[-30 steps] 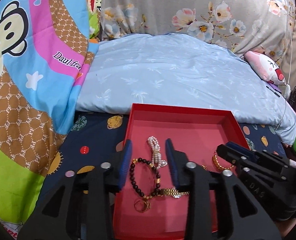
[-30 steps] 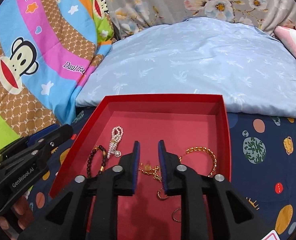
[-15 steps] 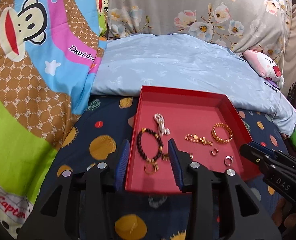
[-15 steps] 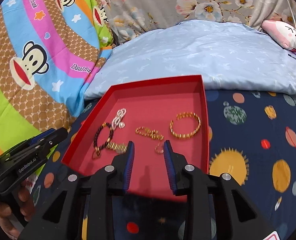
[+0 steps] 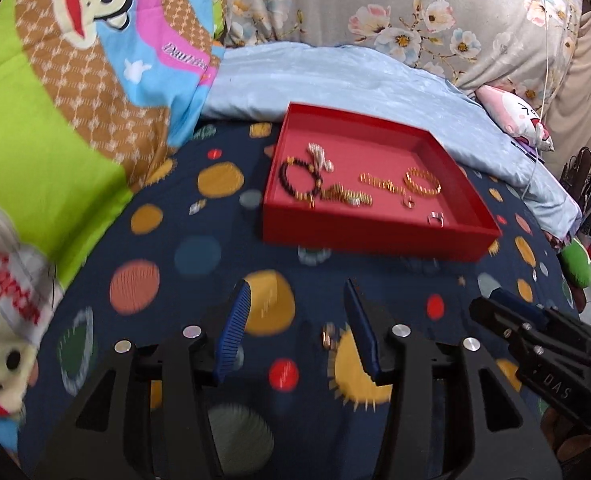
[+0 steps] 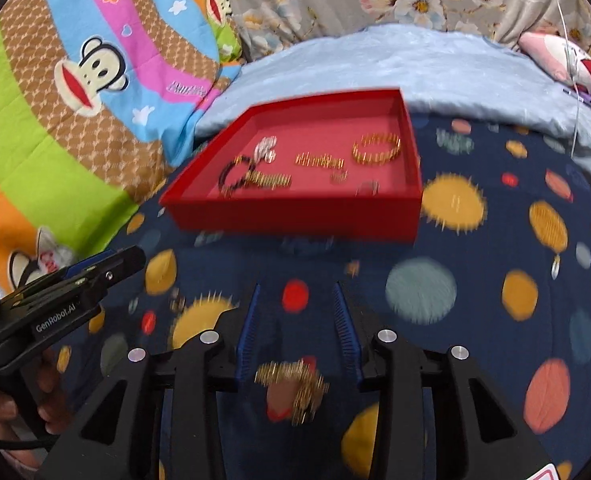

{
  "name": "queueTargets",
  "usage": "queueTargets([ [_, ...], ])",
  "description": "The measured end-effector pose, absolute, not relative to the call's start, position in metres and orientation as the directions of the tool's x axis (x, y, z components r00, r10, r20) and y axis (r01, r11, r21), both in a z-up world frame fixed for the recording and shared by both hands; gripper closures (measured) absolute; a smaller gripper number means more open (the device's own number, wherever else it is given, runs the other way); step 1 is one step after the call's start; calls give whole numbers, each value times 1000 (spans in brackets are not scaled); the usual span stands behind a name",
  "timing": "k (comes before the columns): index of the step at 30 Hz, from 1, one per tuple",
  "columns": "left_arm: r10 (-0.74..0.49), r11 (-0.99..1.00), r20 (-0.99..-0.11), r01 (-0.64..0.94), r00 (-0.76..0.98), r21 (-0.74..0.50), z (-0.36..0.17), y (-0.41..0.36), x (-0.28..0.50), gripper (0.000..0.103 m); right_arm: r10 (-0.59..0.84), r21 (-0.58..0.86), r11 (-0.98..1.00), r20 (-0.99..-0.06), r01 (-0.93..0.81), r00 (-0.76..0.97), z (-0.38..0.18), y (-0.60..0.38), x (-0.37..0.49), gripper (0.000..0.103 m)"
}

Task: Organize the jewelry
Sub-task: 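Withdraw both tools from the tray toward the remaining jewelry, then grasp the small gold earring with left gripper while right grasps gold chain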

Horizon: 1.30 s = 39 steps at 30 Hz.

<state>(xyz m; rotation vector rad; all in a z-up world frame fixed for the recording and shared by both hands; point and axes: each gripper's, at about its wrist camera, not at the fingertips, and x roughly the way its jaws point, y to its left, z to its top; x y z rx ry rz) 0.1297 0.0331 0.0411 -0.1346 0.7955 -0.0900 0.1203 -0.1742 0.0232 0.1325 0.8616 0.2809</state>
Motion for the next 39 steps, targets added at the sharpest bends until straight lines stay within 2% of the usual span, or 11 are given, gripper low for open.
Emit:
queueTargets([
  [18,-148,982,-746,5,649,-190,4,34,87,56,279,215,960,-764,-178,581,-3,-171,94,68],
  [23,-152,981,-751,4,642,-195,1,34,88,56,233,184,972,-775,-144,587,-3,-173,96,87],
  [26,-151,981,-752,4,641,-193,1,34,89,55,213,165,977,-781,-135,588,-3,-174,96,95],
  [32,-154,981,-755,10,638,-192,4,31,96,55,194,140,981,-783,-135,591,-3,-174,95,99],
  [39,-149,983,-763,10,629,-183,5,25,121,56,216,172,976,-778,-131,590,-3,-178,95,100],
])
